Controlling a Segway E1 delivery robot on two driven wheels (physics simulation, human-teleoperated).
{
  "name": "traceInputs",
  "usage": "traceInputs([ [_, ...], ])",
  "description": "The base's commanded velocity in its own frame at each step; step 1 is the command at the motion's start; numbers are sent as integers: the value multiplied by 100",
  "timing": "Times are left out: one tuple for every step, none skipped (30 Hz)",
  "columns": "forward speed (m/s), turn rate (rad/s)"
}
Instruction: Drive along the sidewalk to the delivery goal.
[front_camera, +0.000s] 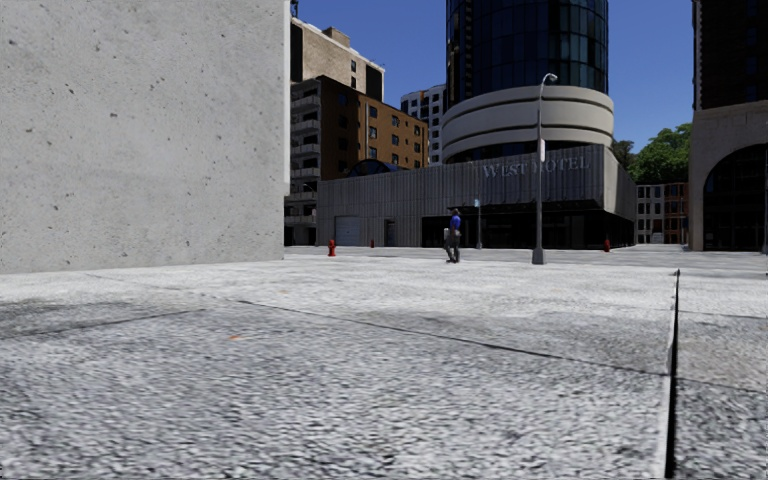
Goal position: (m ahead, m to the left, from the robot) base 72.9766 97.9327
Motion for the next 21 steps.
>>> traceInputs([
  [200, 0],
  [200, 0],
  [200, 0],
  [200, 0],
  [200, 0],
  [200, 0],
  [200, 0],
  [200, 0],
  [200, 0],
  [200, 0],
  [200, 0],
  [200, 0],
  [200, 0],
  [200, 0],
  [200, 0],
  [200, 0],
  [200, 0],
  [200, 0],
  [200, 0],
  [200, 0],
  [200, 0],
])
